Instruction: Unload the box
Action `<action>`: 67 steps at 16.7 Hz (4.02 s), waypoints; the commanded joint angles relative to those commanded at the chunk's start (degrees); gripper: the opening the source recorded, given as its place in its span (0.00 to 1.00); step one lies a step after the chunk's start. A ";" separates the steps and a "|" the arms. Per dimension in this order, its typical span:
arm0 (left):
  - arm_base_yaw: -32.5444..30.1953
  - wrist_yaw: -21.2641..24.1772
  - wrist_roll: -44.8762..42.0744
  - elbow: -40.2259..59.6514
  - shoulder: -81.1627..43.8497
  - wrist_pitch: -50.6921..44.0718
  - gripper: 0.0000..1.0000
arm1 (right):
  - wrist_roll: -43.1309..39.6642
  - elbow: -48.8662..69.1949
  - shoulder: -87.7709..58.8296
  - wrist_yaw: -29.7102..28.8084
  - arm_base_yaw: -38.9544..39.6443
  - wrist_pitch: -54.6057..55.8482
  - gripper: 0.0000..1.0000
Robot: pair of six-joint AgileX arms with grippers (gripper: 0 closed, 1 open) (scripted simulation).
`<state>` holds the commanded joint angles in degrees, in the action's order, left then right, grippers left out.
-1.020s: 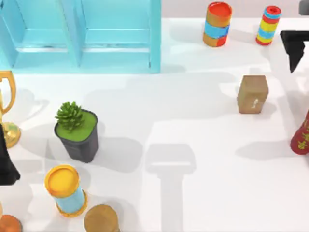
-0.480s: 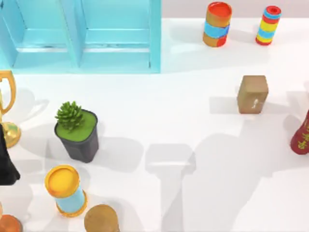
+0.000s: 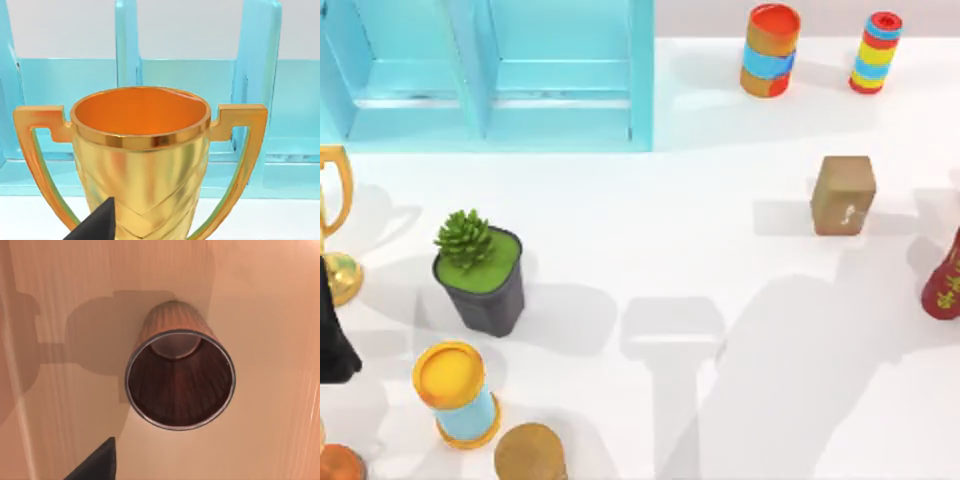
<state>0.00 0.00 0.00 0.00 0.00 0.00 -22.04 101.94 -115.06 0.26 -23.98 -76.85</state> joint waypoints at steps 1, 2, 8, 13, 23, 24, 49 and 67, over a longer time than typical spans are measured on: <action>0.00 0.00 0.00 0.00 0.00 0.00 1.00 | 0.03 -1.73 -0.15 0.00 0.02 1.90 1.00; 0.00 0.00 0.00 0.00 0.00 0.00 1.00 | 0.05 -3.64 -0.35 0.00 0.04 4.01 1.00; 0.00 0.00 0.00 0.00 0.00 0.00 1.00 | 0.11 -14.12 -1.94 -0.01 0.09 15.95 1.00; 0.00 0.00 0.00 0.00 0.00 0.00 1.00 | 0.12 -15.87 -2.28 -0.01 0.09 18.15 1.00; 0.00 0.00 0.00 0.00 0.00 0.00 1.00 | 0.12 -15.87 -2.28 -0.01 0.09 18.15 0.32; 0.00 0.00 0.00 0.00 0.00 0.00 1.00 | 0.12 -15.87 -2.28 -0.01 0.09 18.15 0.25; 0.00 0.00 0.00 0.00 0.00 0.00 1.00 | -1.88 8.62 2.63 3.08 -3.51 -2.26 0.00; 0.00 0.00 0.00 0.00 0.00 0.00 1.00 | 13.57 5.51 2.79 0.81 15.94 -1.04 0.00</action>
<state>0.00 0.00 0.00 0.00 0.00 0.00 -8.47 107.45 -112.27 1.08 -8.04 -77.89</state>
